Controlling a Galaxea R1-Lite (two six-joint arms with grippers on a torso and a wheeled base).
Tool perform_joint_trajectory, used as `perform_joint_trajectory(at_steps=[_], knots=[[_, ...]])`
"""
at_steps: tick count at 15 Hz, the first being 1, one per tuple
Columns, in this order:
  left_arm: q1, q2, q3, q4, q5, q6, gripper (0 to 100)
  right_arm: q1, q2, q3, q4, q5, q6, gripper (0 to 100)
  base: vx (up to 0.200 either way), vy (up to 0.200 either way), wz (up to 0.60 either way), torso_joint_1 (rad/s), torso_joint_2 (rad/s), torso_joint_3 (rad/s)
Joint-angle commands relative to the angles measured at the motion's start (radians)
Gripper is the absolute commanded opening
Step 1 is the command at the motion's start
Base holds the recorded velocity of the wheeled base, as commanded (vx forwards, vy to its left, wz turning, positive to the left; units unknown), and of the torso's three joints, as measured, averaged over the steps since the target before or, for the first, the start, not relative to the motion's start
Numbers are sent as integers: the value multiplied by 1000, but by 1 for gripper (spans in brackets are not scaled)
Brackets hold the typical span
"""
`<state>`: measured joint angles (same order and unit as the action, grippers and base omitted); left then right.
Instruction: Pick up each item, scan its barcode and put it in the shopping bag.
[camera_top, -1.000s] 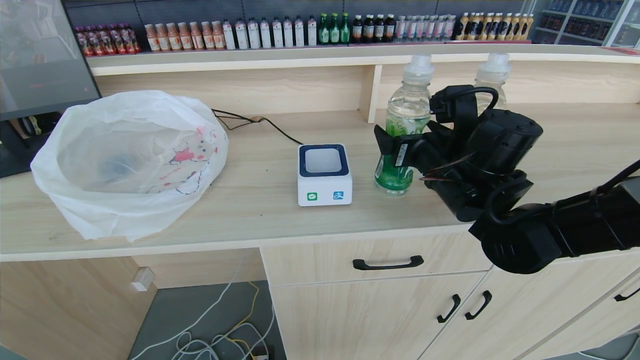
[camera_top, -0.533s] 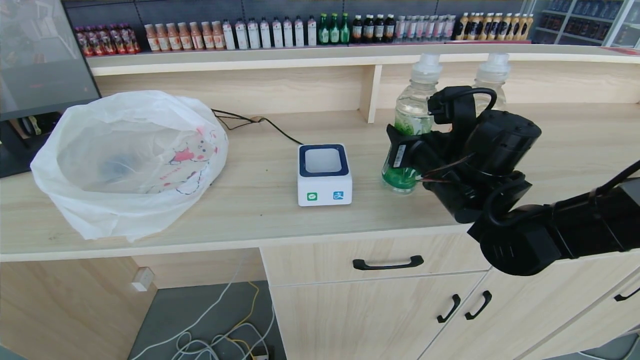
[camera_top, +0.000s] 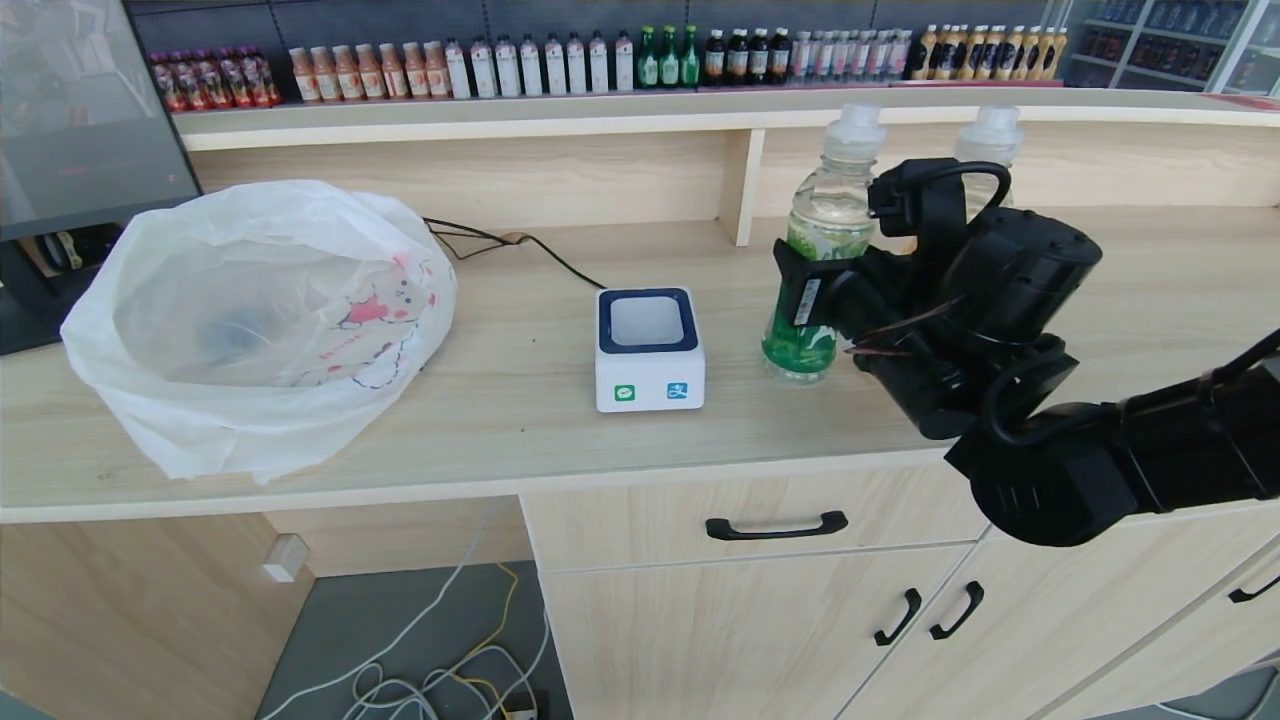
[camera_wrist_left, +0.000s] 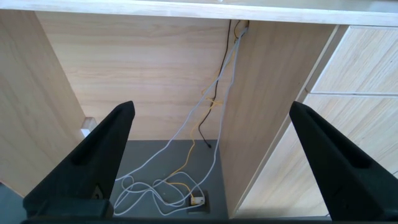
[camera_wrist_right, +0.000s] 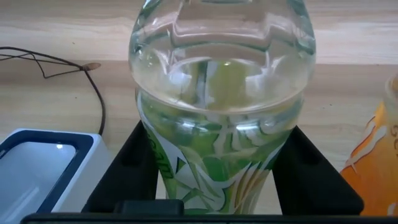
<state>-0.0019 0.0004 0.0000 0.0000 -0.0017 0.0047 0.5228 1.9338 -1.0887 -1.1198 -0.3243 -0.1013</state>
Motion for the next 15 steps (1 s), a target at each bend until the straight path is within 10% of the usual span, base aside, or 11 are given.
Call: perform_joint_trajectory(at_steps=[1, 15], knots=[[0, 0, 0, 0, 0, 0, 100, 0, -12, -5, 0, 1, 0, 0, 0, 0, 0, 0, 0, 0], [0, 0, 0, 0, 0, 0, 100, 34, -167, -51, 143, 11, 0, 0, 0, 0, 0, 0, 0, 0]])
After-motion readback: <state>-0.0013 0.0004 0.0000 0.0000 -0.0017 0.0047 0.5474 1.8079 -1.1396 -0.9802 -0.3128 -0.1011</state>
